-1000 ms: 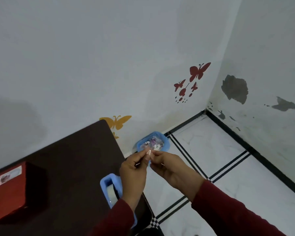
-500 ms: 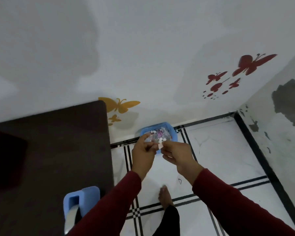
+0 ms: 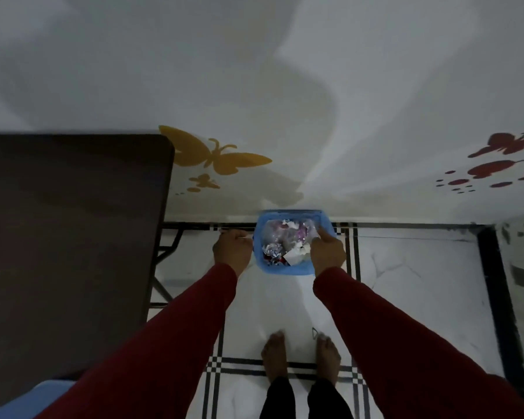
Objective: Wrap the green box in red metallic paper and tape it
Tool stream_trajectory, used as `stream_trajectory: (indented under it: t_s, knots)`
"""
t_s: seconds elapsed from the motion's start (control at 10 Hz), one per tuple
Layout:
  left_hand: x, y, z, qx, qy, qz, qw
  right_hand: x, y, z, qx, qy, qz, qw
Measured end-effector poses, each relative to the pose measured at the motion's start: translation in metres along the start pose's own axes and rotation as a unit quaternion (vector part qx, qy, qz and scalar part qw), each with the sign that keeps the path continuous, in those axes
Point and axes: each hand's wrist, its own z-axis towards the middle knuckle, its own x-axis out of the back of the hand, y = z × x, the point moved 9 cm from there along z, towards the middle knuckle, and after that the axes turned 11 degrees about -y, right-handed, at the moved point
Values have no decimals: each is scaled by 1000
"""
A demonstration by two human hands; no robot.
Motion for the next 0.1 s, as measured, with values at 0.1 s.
stream_trajectory:
  t_s: [0.1]
  knots:
    - [-6,5,-1,3,5,-13,1000,-2,12,1,-27,-16,-1,999]
